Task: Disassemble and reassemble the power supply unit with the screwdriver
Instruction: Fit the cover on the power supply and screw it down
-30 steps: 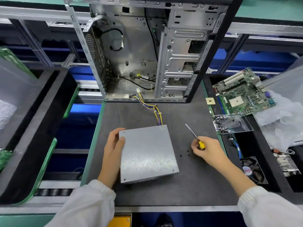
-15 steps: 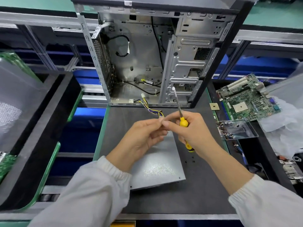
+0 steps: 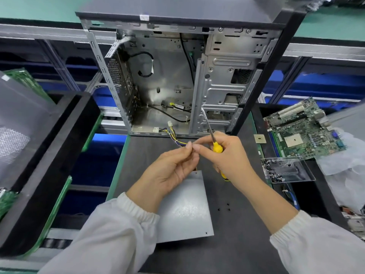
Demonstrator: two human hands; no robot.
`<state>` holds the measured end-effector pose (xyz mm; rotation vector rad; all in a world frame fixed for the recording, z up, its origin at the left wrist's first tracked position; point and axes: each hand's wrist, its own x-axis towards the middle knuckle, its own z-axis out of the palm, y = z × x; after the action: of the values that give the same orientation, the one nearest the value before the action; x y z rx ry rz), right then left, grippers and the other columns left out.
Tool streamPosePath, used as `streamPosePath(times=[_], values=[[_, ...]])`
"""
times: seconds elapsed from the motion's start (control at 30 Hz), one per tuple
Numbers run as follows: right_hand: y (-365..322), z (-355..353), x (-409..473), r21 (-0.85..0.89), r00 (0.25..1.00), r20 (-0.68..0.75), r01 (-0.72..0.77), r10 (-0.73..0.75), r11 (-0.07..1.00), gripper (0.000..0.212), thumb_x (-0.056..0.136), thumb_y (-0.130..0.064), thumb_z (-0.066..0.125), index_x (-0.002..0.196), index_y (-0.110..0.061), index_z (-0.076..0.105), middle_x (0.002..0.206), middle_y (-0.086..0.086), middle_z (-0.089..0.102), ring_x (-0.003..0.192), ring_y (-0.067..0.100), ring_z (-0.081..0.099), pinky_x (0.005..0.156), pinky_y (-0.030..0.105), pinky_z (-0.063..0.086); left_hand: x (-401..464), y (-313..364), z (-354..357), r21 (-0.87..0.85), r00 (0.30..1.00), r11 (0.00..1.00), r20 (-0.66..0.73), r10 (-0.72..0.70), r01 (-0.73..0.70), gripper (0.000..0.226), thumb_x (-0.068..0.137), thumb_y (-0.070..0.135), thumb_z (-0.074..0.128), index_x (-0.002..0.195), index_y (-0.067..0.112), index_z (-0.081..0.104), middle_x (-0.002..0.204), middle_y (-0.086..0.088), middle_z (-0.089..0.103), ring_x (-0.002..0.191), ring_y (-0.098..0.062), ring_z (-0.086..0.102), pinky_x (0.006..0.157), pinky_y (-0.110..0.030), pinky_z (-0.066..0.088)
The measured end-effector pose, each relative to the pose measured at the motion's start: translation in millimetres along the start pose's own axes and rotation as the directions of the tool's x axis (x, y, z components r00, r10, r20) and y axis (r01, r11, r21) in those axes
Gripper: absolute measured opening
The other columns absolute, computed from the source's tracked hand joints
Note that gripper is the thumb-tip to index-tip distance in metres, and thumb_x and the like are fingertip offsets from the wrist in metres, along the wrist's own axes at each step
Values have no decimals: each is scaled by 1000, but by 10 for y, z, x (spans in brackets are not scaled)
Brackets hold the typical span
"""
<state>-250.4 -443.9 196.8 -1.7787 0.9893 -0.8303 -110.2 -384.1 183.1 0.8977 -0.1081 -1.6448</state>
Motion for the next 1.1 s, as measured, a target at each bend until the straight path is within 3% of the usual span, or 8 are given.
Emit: streamPosePath(times=[0.13, 0.23, 0.37, 0.43, 0.57, 0.73, 0.87, 1.1], values=[[40, -43, -4, -79, 993, 111, -21, 29, 997, 20, 84, -29, 70, 103, -33, 71, 64, -16, 46, 49, 0, 45, 49, 10, 32, 31, -5, -43, 103, 991, 990, -79, 105, -96, 14, 73, 12, 69, 77, 0, 77, 72, -7, 70, 61, -8, 67, 57, -15, 55], [23, -149, -27, -144, 975, 217, -21, 52, 989, 28, 90, -35, 60, 118, -34, 62, 65, -12, 43, 54, -1, 44, 53, 10, 32, 51, 58, -81, 29, 973, 982, -138, 187, -185, 9, 70, 9, 71, 71, 3, 78, 73, -6, 71, 62, -7, 67, 56, -15, 54], [-20, -303, -80, -377, 918, 395, 117, 46, 919, 31, 98, -35, 41, 109, -16, 63, 68, 11, 52, 55, 5, 38, 53, 20, 31, 71, 120, -137, -46, 952, 958, -140, 274, -282, 13, 74, 13, 71, 83, 5, 76, 75, -3, 69, 64, -7, 65, 58, -16, 55], [-54, -325, -78, -444, 895, 439, 139, 80, 885, 35, 99, -34, 36, 100, -8, 60, 63, 10, 51, 52, 8, 36, 52, 26, 31, 61, 112, -121, -14, 953, 957, -97, 286, -289, 11, 75, 15, 70, 78, 8, 79, 75, -1, 69, 66, -7, 66, 61, -17, 55], [-126, -326, -54, -511, 872, 483, 207, 80, 834, 35, 101, -35, 35, 76, -13, 48, 57, -3, 41, 53, 10, 36, 54, 31, 32, 55, 81, -85, 27, 951, 951, -29, 307, -307, 13, 77, 16, 68, 75, 11, 79, 73, -1, 70, 67, -8, 68, 64, -18, 56], [-153, -309, -43, -534, 871, 478, 186, 113, 825, 35, 101, -36, 34, 82, -12, 51, 60, 0, 45, 58, 17, 42, 58, 35, 37, 73, 79, -89, 47, 944, 943, 5, 330, -330, 14, 79, 17, 67, 76, 13, 79, 75, 0, 71, 71, -9, 69, 65, -18, 56], [-154, -305, -28, -532, 877, 463, 158, 130, 832, 36, 101, -36, 34, 74, -13, 44, 60, -1, 42, 56, 14, 36, 57, 36, 35, 68, 86, -106, 56, 942, 940, 24, 336, -336, 14, 80, 19, 67, 78, 13, 79, 78, -2, 72, 77, -11, 72, 68, -19, 56], [-178, -295, -34, -564, 876, 462, 170, 138, 808, 35, 101, -36, 33, 71, -20, 41, 59, -5, 43, 54, 11, 39, 56, 33, 36, 51, 80, -117, 194, 914, 895, 26, 405, -402, 12, 78, 19, 68, 80, 13, 79, 79, -5, 72, 75, -14, 71, 68, -21, 57]])
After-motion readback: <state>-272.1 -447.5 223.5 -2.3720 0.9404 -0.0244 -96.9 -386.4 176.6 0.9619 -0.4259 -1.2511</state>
